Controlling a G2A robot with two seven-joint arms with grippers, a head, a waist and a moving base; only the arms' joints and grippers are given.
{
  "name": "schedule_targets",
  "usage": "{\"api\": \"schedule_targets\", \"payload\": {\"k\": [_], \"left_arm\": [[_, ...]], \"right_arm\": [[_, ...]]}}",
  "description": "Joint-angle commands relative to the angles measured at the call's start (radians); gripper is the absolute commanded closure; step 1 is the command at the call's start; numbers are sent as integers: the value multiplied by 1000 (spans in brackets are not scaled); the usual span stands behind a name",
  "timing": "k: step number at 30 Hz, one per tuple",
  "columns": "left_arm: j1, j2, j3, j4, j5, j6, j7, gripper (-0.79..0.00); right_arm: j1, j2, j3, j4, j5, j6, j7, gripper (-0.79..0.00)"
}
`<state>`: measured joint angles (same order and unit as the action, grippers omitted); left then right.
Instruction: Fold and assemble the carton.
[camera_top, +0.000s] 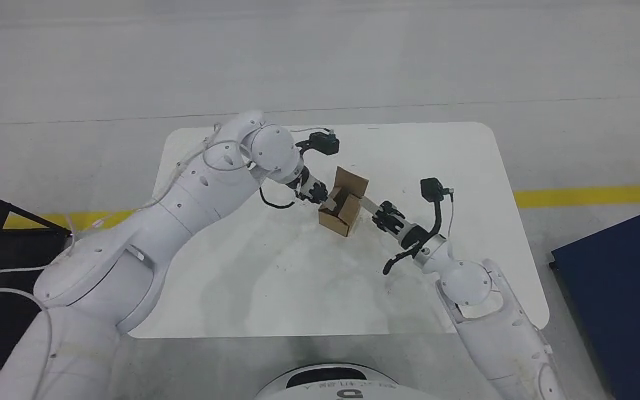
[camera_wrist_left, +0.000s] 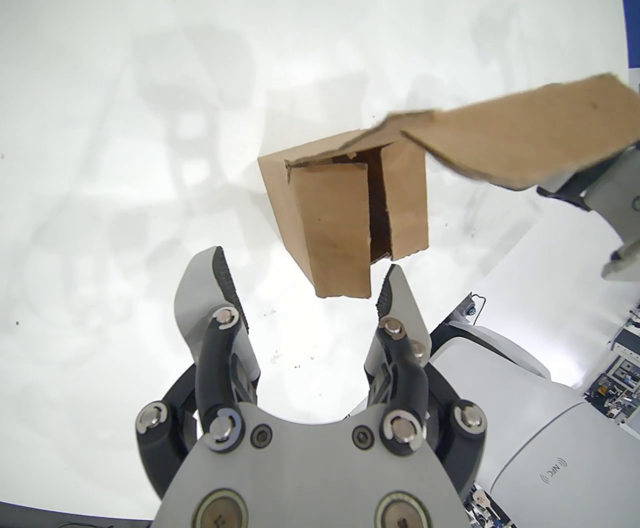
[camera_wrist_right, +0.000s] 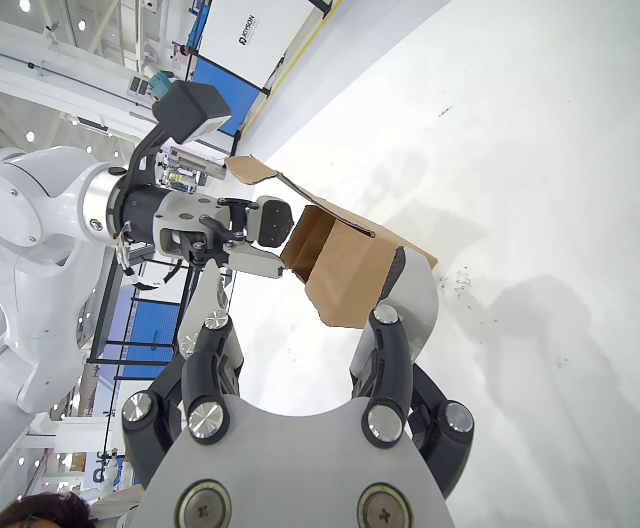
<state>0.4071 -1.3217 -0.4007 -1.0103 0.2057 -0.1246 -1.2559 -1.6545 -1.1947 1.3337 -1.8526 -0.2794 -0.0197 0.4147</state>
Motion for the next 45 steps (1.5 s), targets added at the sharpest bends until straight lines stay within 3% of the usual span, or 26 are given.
{"api": "schedule_targets", "payload": {"k": [1, 6, 8, 11, 13, 21, 25, 28, 31, 32, 34, 37, 43, 45], "left_arm": [[-10, -17, 2, 37, -19, -12, 14, -554], [-19, -39, -28, 108, -115, -82, 32, -545], [-27, -37, -41, 139, -111, -93, 30, -471], [-33, -28, -46, 181, -65, -77, 23, -468], [-33, -26, -48, 189, -45, -72, 21, -539], [-20, -59, -18, 165, -33, -79, 8, -582], [-30, -90, 14, 186, -4, -62, -7, -394], [-40, -112, 27, 211, 1, -65, -11, -299], [-50, -131, 36, 232, 5, -76, -16, -108], [-52, -138, 40, 238, 7, -81, -23, -62], [-55, -146, 43, 247, 7, -85, -26, -40], [-60, -159, 45, 264, 10, -91, -27, -6], [-78, -171, 33, 277, 11, -81, -39, 0], [-84, -170, 25, 274, 13, -73, -43, 0]], "right_arm": [[-5, 1, 5, -5, 2, -1, 2, -588], [-15, 3, 14, -16, 5, -2, 5, -585], [-16, 4, 16, -17, 4, -4, 5, -582], [-20, 4, 15, -17, 5, -8, 2, -591], [-21, 5, 12, -17, 3, -14, 0, -610], [-31, 5, 5, -16, 4, -22, -9, -600], [-50, 7, 10, -27, 2, -24, -16, -600], [-66, 8, 17, -37, 4, -29, -20, -600], [-76, 10, 23, -44, 4, -33, -21, -594], [-79, 10, 23, -45, 5, -36, -21, -560], [-80, 11, 23, -45, 6, -39, -21, -502], [-79, 11, 20, -42, 8, -43, -21, -486], [-72, 12, 16, -41, 5, -54, -18, -511], [-70, 12, 15, -43, 4, -66, -21, -566]]}}
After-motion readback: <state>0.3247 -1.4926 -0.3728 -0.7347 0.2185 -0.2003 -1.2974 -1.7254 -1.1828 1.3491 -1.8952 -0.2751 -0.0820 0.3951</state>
